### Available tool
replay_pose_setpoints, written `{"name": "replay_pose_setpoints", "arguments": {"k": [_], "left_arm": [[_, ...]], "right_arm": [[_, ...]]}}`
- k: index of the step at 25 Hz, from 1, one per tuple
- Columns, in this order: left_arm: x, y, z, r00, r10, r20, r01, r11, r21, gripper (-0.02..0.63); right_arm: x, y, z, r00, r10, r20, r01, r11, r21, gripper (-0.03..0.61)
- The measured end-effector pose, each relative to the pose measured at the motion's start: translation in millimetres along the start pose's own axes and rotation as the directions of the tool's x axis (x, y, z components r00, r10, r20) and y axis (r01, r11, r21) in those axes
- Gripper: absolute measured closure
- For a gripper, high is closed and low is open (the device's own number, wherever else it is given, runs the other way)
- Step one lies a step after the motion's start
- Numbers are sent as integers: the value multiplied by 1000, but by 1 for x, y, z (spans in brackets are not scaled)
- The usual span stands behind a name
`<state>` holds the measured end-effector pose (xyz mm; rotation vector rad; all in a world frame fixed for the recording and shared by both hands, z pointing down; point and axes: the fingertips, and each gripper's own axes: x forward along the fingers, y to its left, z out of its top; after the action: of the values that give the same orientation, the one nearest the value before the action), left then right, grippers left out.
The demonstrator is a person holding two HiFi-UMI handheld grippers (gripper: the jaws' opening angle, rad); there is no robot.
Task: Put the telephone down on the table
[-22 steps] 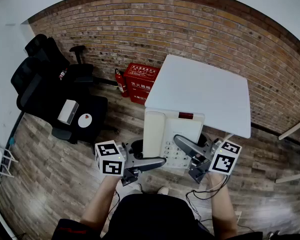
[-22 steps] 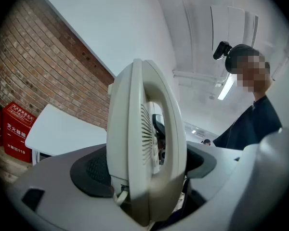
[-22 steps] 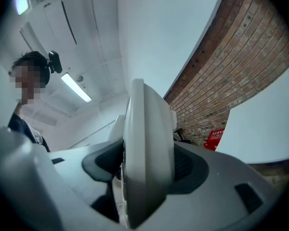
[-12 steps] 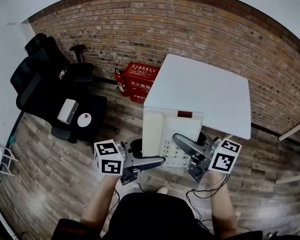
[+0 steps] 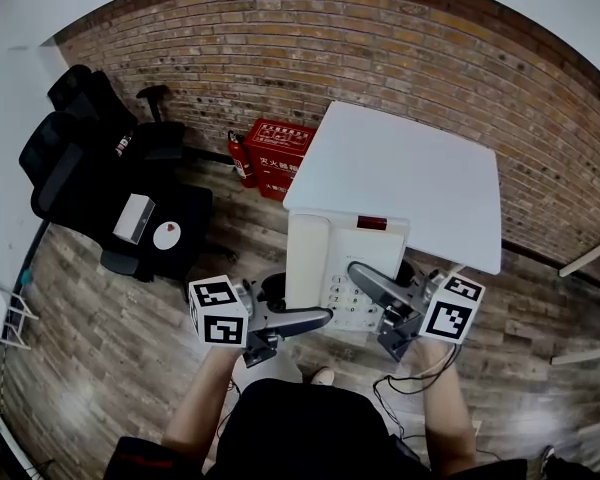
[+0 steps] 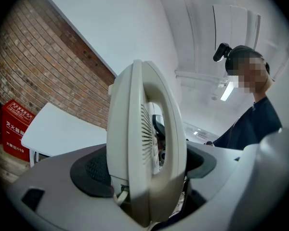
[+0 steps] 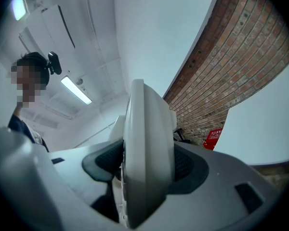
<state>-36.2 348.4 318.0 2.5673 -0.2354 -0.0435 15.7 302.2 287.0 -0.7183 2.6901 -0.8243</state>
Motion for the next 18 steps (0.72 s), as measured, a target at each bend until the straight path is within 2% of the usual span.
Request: {"name": "replay_pose_setpoints", "arguments": {"k": [18], "left_arm": [[1,28,12,1000,19,3,-18,999,-31,198]], "right_arm": [[21,-24,9,1000,7,-13,-7,1000,18,326]]}}
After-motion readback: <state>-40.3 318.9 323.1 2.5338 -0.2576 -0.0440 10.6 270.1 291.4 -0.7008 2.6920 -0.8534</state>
